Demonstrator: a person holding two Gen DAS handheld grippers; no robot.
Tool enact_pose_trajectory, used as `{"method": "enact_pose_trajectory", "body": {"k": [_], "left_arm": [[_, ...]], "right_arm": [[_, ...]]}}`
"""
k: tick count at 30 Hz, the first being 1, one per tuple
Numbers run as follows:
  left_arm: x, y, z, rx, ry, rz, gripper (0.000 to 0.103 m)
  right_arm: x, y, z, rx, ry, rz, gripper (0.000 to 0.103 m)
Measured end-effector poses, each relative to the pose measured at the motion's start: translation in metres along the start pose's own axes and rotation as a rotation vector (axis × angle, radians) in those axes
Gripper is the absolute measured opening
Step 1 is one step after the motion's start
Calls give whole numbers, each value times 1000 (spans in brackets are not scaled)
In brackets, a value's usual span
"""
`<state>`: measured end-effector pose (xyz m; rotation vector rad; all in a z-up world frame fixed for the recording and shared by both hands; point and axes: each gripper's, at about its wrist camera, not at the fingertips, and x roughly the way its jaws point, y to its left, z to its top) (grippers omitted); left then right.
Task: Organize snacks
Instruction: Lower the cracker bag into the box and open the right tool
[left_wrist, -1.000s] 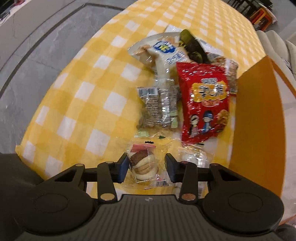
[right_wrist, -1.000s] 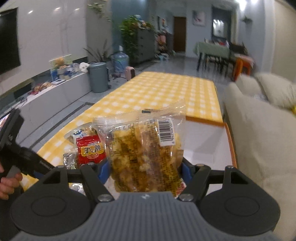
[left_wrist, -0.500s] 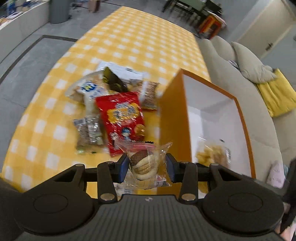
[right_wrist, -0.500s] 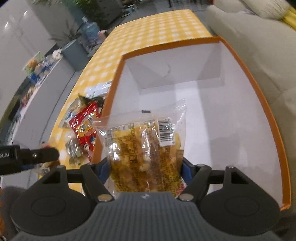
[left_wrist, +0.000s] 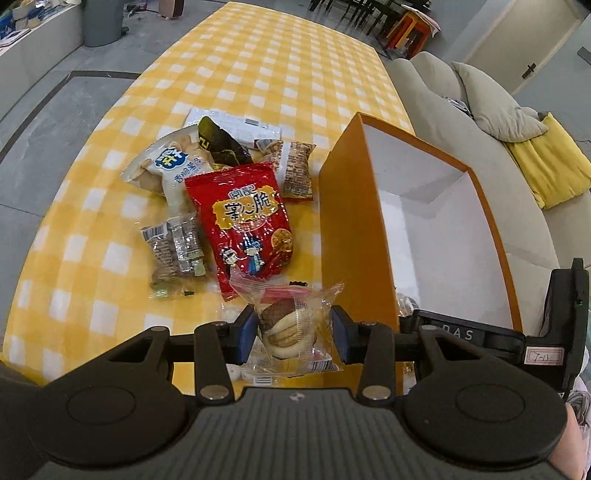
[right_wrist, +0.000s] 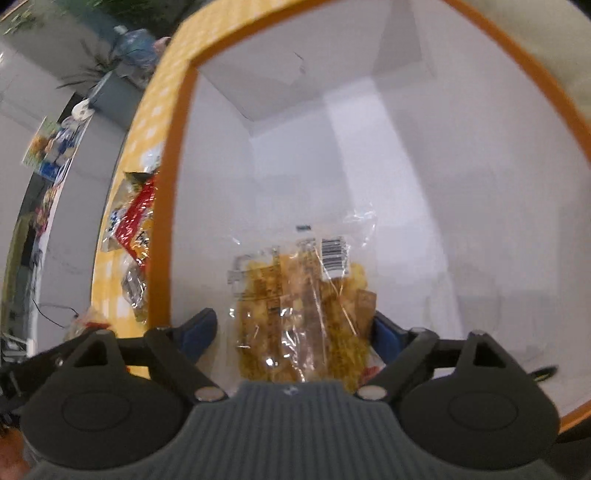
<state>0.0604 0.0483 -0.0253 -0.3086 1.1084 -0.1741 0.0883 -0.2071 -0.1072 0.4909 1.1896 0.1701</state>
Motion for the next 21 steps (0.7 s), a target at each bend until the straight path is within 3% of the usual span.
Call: {"method": "enact_pose_trajectory", "body": {"k": [7, 13, 21], "left_arm": [[-7, 0, 0, 8, -14, -7, 48], [-14, -8, -1, 34, -28, -7, 48], [-26, -44, -1, 95, -39, -29, 48]], "right_arm": [[1, -3, 3, 1, 4, 7, 96], [-5, -2, 6, -16, -5, 6, 97], [-56, 12, 9, -169, -171, -53, 97]]}}
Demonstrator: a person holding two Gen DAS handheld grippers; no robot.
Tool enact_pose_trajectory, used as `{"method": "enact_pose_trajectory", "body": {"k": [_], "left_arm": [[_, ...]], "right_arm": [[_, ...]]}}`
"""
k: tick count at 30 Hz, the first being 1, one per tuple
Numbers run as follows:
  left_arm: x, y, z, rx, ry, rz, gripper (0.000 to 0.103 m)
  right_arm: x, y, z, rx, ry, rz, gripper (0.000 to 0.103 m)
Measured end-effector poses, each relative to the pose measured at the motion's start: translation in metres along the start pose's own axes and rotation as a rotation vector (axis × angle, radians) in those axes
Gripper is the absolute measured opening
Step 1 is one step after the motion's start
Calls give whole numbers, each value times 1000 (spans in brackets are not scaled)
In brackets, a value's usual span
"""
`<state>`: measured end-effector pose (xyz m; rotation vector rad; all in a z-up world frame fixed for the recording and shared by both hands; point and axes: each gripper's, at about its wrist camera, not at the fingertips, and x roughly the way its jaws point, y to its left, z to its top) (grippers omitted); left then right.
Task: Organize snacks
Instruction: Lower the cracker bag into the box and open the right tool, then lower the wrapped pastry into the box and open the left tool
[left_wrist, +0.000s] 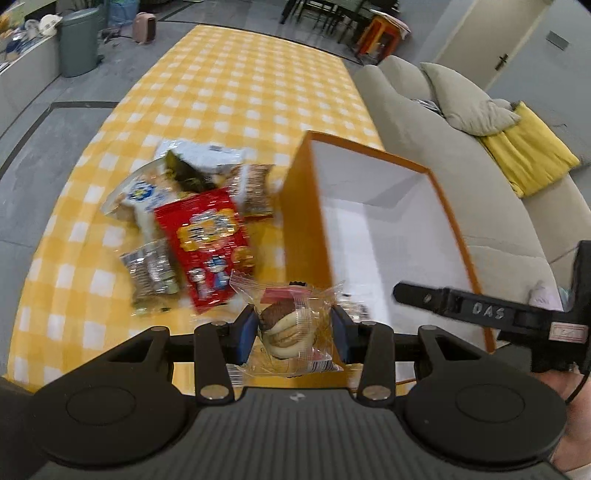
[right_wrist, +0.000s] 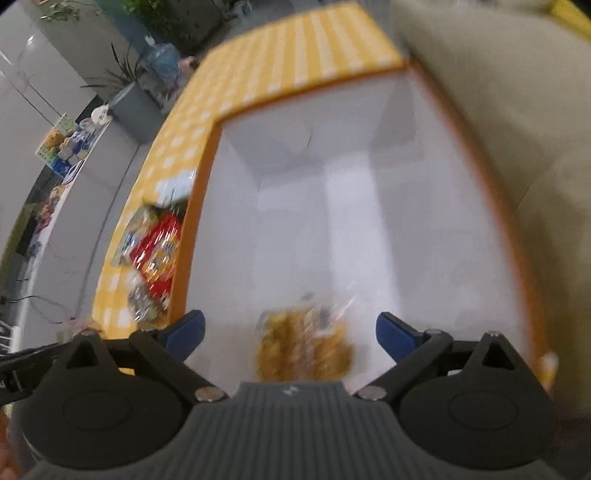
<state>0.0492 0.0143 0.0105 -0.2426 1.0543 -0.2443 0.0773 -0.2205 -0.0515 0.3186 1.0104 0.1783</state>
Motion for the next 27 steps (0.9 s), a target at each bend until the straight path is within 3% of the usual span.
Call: {"method": "enact_pose_trajectory", "body": {"k": [6, 12, 18, 22, 27], "left_arm": [[25, -46, 4, 22, 54, -43, 48], [73, -94, 0, 64, 118, -67, 48], [137, -127, -5, 32, 246, -66, 48], [159, -145, -9, 57, 291, -47, 48], [170, -154, -12, 75, 307, -68, 48]], "right_arm": [[-50, -30, 6, 42, -188, -21, 97], [-79, -62, 1, 56, -296, -57, 97], [-90, -96, -4, 112, -344, -132, 96], [-86, -123, -6, 203, -340, -96, 96], [-86, -132, -4, 227, -340, -133, 96]]}}
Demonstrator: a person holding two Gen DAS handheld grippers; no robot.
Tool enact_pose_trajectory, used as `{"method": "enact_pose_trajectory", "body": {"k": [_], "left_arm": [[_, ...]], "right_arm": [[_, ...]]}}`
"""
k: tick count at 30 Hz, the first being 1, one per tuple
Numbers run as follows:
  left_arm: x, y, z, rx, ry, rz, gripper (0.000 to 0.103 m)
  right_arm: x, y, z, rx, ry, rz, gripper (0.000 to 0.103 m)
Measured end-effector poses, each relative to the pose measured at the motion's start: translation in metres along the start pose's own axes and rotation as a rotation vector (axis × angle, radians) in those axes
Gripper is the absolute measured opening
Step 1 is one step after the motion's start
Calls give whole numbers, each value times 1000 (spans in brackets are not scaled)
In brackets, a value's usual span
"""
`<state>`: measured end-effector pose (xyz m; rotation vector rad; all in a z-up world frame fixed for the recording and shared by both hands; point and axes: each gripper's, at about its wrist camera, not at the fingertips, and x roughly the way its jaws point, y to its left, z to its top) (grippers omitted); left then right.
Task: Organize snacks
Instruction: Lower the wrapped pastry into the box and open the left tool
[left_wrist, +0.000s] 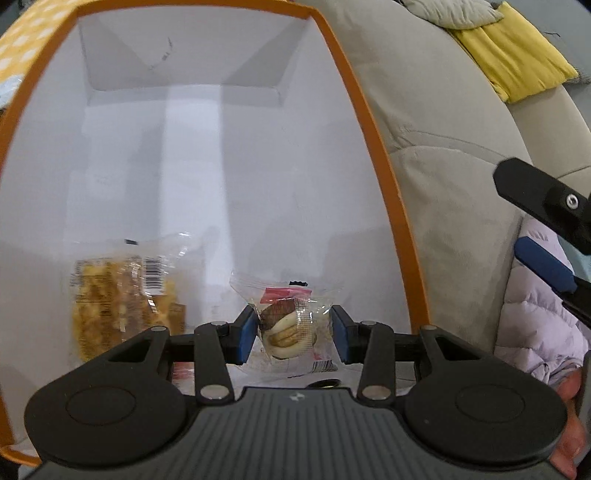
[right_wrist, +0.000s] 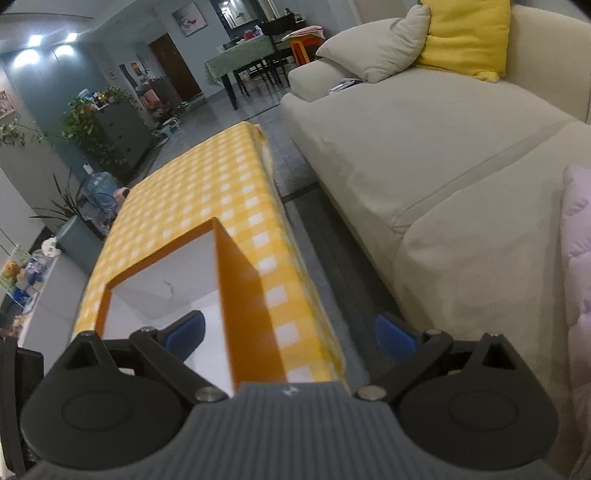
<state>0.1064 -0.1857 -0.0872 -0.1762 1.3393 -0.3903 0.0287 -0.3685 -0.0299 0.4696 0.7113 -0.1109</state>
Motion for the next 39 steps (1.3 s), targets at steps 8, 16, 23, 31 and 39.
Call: {"method": "enact_pose_trajectory", "body": {"k": [8, 16, 23, 31, 39], "left_arm": [[6, -4, -7, 15, 23, -8, 71], [-9, -6, -12, 6, 3, 1, 80], [-47, 6, -16, 1, -59, 76, 81], [-103, 40, -28, -14, -122, 154, 81], [-159, 113, -48, -172, -183, 155, 82]], "right_arm": [[7, -3, 0, 24, 15, -14, 96], [10, 3, -1, 28, 32, 4, 96], [1, 9, 2, 2, -25, -57, 96], [-3, 37, -2, -57, -23, -52, 96], [-7, 105, -19, -192, -10, 89, 96]]}}
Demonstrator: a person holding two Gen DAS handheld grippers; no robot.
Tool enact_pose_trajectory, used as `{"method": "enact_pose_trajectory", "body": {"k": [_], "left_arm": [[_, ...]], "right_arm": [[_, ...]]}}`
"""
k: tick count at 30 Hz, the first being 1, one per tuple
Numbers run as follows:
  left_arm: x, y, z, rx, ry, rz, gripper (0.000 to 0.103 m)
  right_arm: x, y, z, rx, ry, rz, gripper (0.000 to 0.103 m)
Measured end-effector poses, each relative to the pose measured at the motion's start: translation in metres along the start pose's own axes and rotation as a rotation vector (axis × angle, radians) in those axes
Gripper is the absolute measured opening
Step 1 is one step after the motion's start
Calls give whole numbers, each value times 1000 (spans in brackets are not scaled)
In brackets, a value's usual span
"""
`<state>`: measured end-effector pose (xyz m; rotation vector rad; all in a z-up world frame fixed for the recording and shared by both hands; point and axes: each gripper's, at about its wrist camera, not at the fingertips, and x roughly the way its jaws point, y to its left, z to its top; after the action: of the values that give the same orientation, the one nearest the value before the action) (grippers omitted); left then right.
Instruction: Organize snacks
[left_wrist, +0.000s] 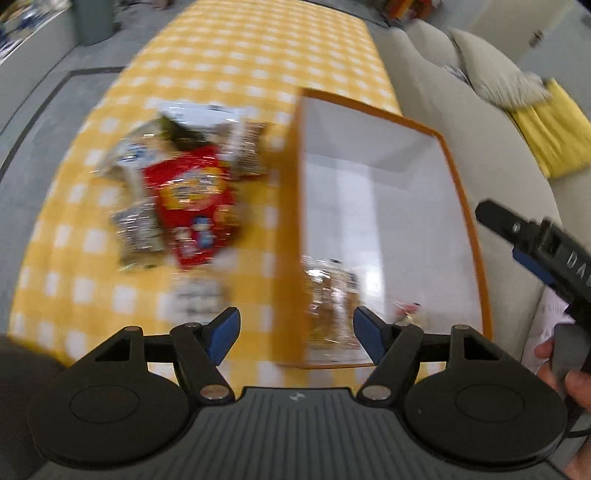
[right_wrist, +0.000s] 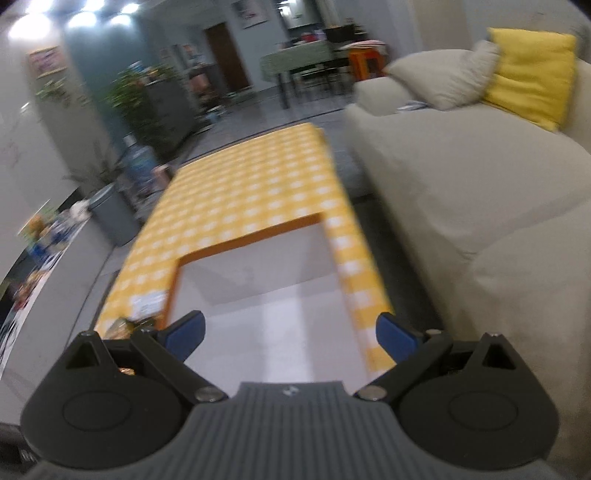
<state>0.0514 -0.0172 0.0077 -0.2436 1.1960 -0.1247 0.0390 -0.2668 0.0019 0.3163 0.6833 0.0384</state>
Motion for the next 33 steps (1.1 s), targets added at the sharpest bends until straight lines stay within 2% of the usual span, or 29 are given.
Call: {"method": "enact_pose_trajectory", "body": {"k": [6, 12, 19, 25, 29, 33], "left_arm": [[-22, 55, 5, -104, -47, 41, 82], [-31, 90, 7, -106, -122, 122, 82], [-9, 130, 4, -166, -106, 171, 82], [11, 161, -2, -219, -83, 151, 82], [17, 177, 2, -240, -88, 196, 82], [20, 201, 8, -315, -80, 184, 82]], "right_arm": [[8, 49, -10, -100, 34, 72, 96], [6, 87, -23, -178, 22, 167, 96], [9, 135, -45, -316, -3, 236, 96], [30, 182, -78, -447, 29, 244, 96], [52, 201, -92, -472, 30, 249, 96], [81, 213, -98, -466, 51, 181, 97]]}}
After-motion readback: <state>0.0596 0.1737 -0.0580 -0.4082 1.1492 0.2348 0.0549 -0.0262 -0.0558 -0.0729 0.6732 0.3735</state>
